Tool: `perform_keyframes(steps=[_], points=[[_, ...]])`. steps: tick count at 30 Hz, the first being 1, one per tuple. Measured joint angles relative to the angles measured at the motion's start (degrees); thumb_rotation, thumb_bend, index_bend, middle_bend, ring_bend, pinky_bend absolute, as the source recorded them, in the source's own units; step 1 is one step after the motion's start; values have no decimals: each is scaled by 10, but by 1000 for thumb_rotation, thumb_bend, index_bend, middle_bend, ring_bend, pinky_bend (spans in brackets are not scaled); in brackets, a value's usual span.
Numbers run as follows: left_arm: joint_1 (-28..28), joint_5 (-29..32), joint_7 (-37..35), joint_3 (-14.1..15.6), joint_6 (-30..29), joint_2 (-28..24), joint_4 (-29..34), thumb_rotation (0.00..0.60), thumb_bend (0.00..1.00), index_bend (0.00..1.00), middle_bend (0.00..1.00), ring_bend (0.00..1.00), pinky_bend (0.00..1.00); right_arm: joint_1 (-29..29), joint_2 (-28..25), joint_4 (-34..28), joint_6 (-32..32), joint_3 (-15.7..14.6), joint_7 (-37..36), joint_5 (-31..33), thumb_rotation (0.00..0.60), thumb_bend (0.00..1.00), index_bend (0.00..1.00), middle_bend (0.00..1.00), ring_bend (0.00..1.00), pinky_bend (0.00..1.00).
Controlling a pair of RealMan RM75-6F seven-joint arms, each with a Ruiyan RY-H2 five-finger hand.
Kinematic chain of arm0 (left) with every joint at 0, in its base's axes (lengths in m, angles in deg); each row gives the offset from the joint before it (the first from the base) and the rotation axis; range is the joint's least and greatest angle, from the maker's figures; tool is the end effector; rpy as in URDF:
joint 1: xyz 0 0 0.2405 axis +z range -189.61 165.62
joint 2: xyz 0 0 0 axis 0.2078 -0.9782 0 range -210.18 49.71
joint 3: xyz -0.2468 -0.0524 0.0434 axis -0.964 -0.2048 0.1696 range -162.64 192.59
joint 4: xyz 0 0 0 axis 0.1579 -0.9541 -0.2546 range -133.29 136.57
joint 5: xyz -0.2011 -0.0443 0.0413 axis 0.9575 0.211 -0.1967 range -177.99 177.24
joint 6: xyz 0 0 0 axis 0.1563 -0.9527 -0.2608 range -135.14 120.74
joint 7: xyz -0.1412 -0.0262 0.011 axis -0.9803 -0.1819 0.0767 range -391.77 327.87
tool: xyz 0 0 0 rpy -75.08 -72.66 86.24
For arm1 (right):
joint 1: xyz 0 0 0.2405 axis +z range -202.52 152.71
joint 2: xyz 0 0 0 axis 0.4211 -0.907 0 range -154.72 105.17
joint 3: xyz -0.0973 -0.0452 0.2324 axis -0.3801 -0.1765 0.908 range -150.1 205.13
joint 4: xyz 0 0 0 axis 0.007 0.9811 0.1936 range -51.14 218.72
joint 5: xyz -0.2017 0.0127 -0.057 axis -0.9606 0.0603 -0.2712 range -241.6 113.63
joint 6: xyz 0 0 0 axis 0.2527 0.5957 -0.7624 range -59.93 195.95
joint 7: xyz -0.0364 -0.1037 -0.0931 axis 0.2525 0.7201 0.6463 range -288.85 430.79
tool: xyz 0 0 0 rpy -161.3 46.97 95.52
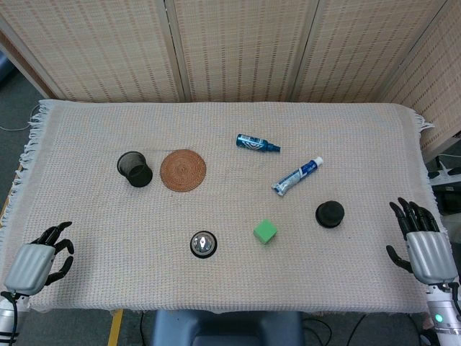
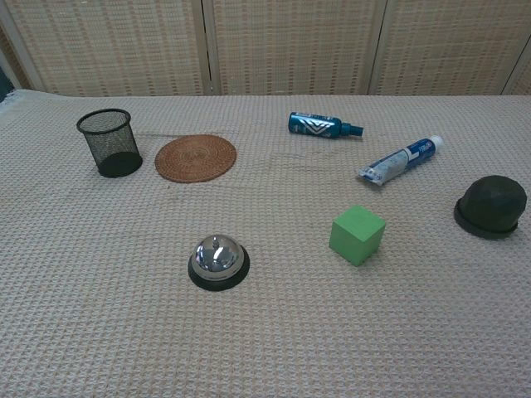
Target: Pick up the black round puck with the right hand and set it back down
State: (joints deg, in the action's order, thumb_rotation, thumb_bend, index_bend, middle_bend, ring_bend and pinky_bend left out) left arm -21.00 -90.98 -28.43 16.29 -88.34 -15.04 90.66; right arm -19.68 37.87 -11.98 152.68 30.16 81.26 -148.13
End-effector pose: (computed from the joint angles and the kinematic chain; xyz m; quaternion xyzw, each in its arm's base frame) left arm -0.3079 0.1875 0.1352 -0.6759 -0.3536 -0.3495 0.5440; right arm -0.3047 -0.1813 0.1619 0.6166 -0.3520 0.3389 0.6173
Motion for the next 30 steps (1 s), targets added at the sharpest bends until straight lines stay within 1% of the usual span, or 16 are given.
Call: perform_keyframes(steps=[3,10,13,17,20,23,27,30], points=[[0,0,1,0,0,0,0,600,423,527,134,199,535,-4,9,9,8,5,4,-3,600,236,0,0,0,93],[2,-4,1,0,-8,1,-1,600,423,527,134,197,533,-5,-1,-3,-8,-3,0,-4,600,236,0,0,0,93],[1,-7,-1,-3,-11,5,-7,600,424,512,132,179,531,-2,-7,-5,-17,-4,-5,-6,600,236,0,0,0,91],[0,-9,-4,-5,-15,12,-18,600,424,476,105,142,529,1,-8,-1,-25,-3,-2,0,600,194,0,0,0,85],[-1,-18,-13,-7,-24,16,-25,600,423,471,102,140,526,3,-7,-2,-32,-3,5,3,600,180,0,0,0,83],[-2,-33,-28,-11,-44,25,-47,600,423,472,102,140,521,3,-8,-5,-35,-6,5,1,600,178,0,0,0,83],[-2,-51,-56,-17,-77,47,-95,600,423,472,102,136,520,5,-9,-9,-41,-7,0,0,600,155,0,0,0,81],[-2,-55,-75,-21,-91,57,-113,600,423,471,102,136,520,14,-12,-9,-54,-9,-7,-7,600,148,0,0,0,81]])
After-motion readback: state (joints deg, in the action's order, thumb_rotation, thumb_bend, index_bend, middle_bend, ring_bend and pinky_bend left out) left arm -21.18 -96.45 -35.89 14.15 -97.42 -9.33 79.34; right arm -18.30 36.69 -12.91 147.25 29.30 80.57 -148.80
